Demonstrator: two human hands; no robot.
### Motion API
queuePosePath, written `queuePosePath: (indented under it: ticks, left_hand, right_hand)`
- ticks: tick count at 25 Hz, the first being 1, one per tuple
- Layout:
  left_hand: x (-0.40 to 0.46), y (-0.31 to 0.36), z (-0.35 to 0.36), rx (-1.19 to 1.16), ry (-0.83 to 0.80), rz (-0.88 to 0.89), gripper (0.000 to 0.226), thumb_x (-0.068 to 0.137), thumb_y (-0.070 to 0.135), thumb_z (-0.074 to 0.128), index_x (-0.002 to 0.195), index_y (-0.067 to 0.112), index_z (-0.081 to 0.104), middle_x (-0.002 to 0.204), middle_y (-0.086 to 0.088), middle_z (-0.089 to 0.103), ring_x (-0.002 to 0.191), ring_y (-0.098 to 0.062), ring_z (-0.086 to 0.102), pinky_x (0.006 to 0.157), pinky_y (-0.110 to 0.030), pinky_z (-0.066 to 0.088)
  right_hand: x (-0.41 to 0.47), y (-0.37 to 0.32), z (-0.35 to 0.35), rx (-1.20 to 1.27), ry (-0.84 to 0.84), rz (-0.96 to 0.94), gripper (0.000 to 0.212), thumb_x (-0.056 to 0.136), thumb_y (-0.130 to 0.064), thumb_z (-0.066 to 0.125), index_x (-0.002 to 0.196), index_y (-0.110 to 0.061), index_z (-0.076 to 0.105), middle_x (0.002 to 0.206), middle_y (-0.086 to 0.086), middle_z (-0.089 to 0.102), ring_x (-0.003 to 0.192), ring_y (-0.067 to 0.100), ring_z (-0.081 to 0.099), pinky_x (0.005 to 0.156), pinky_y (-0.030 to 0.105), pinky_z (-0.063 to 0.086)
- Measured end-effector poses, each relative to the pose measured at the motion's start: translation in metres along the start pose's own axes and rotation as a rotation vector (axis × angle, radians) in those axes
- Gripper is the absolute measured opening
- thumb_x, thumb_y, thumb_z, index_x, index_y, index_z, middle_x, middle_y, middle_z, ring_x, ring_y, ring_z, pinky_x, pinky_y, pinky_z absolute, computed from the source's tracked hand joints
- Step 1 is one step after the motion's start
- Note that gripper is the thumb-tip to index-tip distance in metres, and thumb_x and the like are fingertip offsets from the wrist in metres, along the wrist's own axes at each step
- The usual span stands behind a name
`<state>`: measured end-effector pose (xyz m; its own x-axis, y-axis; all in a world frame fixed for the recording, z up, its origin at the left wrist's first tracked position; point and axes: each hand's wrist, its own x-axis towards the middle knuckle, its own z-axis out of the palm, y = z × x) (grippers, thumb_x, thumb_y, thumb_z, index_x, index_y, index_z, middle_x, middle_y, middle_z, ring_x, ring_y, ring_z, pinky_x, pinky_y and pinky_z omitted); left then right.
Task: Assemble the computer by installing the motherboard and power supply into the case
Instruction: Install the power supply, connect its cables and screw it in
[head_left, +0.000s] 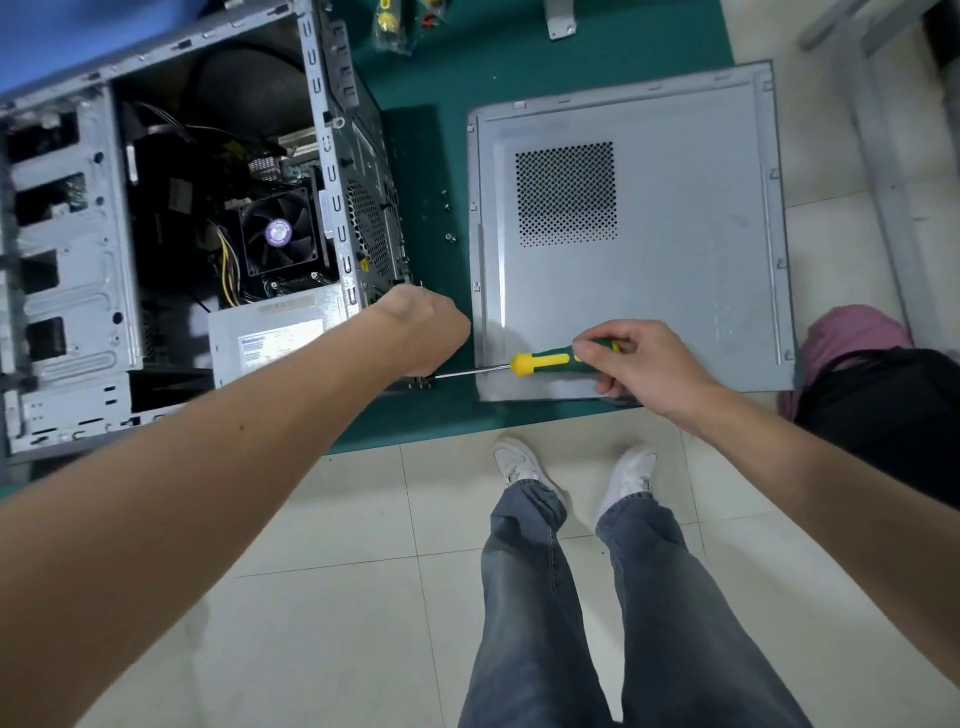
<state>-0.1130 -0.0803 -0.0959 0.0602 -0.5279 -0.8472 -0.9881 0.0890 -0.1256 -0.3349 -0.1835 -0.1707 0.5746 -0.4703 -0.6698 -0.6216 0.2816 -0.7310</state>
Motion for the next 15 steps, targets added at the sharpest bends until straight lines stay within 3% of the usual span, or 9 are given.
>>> queuePosePath:
  ticks: [2, 4, 5, 6, 8, 10, 13, 15]
  left_hand:
    - [-0.021, -0.004, 0.016, -0.064, 0.402, -0.041, 0.02, 0.089, 0.0, 0.057, 0.104, 0.012, 0.067, 0.093, -0.004, 0.056, 0.087, -0.023, 0.052, 0.075, -0.034, 0.045]
    - [-0.05, -0.006, 0.041, -0.36, 0.877, -0.129, 0.027, 0.089, 0.004, 0.063, 0.115, 0.009, 0.067, 0.109, -0.01, 0.059, 0.102, -0.03, 0.051, 0.085, -0.04, 0.042]
    - [-0.064, -0.006, 0.053, -0.526, 1.055, -0.238, 0.028, 0.092, 0.01, 0.062, 0.12, 0.009, 0.064, 0.115, -0.013, 0.057, 0.107, -0.032, 0.049, 0.09, -0.041, 0.039]
    - [-0.076, -0.005, 0.064, -0.677, 1.12, -0.394, 0.032, 0.095, 0.018, 0.06, 0.126, 0.01, 0.059, 0.122, -0.015, 0.054, 0.114, -0.031, 0.046, 0.096, -0.042, 0.036]
    - [-0.083, -0.007, 0.079, -0.955, 1.012, -0.706, 0.042, 0.099, 0.034, 0.053, 0.138, 0.018, 0.048, 0.137, -0.014, 0.043, 0.129, -0.028, 0.037, 0.108, -0.045, 0.026]
    - [-0.074, -0.01, 0.082, -1.115, 0.913, -0.929, 0.049, 0.099, 0.047, 0.047, 0.143, 0.026, 0.043, 0.145, -0.009, 0.037, 0.137, -0.026, 0.03, 0.114, -0.052, 0.016]
    - [-0.059, -0.014, 0.079, -1.088, 0.838, -1.085, 0.053, 0.096, 0.059, 0.036, 0.138, 0.031, 0.049, 0.143, -0.005, 0.041, 0.139, -0.024, 0.026, 0.113, -0.058, 0.014]
    - [-0.053, -0.011, 0.083, -1.046, 0.816, -1.096, 0.055, 0.094, 0.063, 0.033, 0.132, 0.03, 0.054, 0.14, -0.004, 0.045, 0.139, -0.024, 0.026, 0.111, -0.058, 0.018]
  right_hand:
    - [0.0, -0.004, 0.003, -0.031, -0.015, -0.027, 0.004, 0.089, -0.027, 0.071, 0.093, -0.03, 0.071, 0.074, 0.002, 0.067, 0.063, 0.013, 0.065, 0.06, 0.029, 0.056]
    - [-0.001, -0.006, 0.003, -0.081, -0.042, -0.073, 0.015, 0.086, -0.016, 0.073, 0.092, -0.03, 0.071, 0.089, 0.004, 0.068, 0.067, 0.014, 0.06, 0.063, 0.034, 0.053]
    - [-0.002, -0.006, 0.003, -0.092, -0.043, -0.072, 0.02, 0.083, -0.013, 0.075, 0.093, -0.031, 0.072, 0.092, 0.002, 0.068, 0.067, 0.012, 0.057, 0.06, 0.032, 0.051]
    - [-0.004, -0.007, 0.003, -0.087, -0.037, -0.058, 0.023, 0.082, -0.012, 0.076, 0.094, -0.031, 0.073, 0.092, -0.002, 0.067, 0.067, 0.01, 0.056, 0.058, 0.028, 0.05]
    - [-0.006, -0.008, 0.005, -0.033, -0.039, -0.015, 0.026, 0.082, -0.013, 0.076, 0.102, -0.029, 0.073, 0.086, -0.005, 0.067, 0.066, 0.009, 0.059, 0.059, 0.028, 0.052]
    - [-0.007, -0.012, 0.009, 0.038, -0.064, 0.038, 0.019, 0.086, -0.021, 0.074, 0.104, -0.023, 0.07, 0.081, 0.006, 0.07, 0.064, 0.017, 0.065, 0.065, 0.035, 0.055]
    - [-0.005, -0.018, 0.013, -0.01, -0.067, 0.075, 0.024, 0.092, -0.046, 0.063, 0.097, -0.023, 0.065, 0.072, 0.007, 0.072, 0.052, 0.016, 0.06, 0.051, 0.028, 0.049]
    - [-0.001, -0.019, 0.013, -0.057, -0.044, 0.076, 0.023, 0.091, -0.045, 0.064, 0.096, -0.022, 0.064, 0.063, 0.0, 0.064, 0.048, 0.013, 0.055, 0.052, 0.028, 0.046]
